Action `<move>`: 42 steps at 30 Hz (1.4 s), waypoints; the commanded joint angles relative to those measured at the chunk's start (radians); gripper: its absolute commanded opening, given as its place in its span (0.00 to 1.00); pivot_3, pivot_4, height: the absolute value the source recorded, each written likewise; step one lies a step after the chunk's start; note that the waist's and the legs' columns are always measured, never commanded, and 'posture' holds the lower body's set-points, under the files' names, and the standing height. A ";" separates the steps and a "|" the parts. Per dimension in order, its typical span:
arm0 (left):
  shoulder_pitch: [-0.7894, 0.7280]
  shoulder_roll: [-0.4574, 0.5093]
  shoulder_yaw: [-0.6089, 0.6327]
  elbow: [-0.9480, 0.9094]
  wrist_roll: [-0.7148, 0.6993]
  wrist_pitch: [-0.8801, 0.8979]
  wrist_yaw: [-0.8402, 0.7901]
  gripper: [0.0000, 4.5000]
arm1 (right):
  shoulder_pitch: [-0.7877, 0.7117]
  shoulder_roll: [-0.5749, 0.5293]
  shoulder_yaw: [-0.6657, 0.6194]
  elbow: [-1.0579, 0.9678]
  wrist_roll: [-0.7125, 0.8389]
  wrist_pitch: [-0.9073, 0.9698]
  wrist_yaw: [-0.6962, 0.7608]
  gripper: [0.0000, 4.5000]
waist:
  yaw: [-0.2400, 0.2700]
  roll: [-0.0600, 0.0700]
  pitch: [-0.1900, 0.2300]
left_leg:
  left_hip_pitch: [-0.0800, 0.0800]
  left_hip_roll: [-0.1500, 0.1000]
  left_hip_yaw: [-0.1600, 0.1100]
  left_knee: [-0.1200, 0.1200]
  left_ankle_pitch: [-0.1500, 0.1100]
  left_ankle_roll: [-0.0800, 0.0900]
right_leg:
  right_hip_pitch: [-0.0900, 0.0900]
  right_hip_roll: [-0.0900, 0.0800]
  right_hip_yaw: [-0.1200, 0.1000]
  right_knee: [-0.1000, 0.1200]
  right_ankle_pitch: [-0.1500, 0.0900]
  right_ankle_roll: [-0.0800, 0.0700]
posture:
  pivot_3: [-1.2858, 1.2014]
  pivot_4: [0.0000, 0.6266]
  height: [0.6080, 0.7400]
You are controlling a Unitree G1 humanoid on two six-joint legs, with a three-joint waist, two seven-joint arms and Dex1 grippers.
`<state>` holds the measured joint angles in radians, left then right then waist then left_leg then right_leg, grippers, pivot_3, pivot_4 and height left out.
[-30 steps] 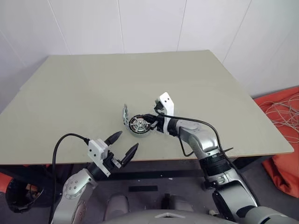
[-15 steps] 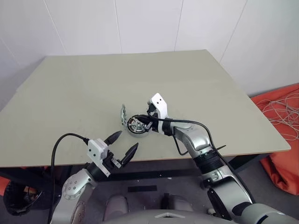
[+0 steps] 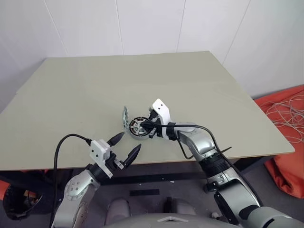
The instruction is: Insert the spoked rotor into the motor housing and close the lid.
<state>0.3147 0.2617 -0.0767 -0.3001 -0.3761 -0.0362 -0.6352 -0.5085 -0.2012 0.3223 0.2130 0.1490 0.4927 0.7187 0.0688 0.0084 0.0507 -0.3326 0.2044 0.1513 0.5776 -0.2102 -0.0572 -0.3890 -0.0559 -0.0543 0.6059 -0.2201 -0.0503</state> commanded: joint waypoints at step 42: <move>-0.068 0.079 0.198 0.091 -0.124 0.020 -0.071 1.00 | 0.126 -0.177 -0.144 -0.324 0.052 0.055 0.043 0.00 | 0.001 -0.001 0.000 | 0.000 0.000 0.000 0.001 0.000 0.000 | 0.000 0.001 0.000 0.001 0.000 0.000 | 0.52 0.00 1.00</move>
<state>0.2675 0.3264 0.0878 -0.1920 -0.4727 -0.0183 -0.7056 -0.3741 -0.3773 0.2060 -0.0618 0.1806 0.5546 0.7685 0.0699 0.0075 0.0506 -0.3326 0.2048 0.1512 0.5789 -0.2102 -0.0568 -0.3890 -0.0552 -0.0543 0.6067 -0.2201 -0.0506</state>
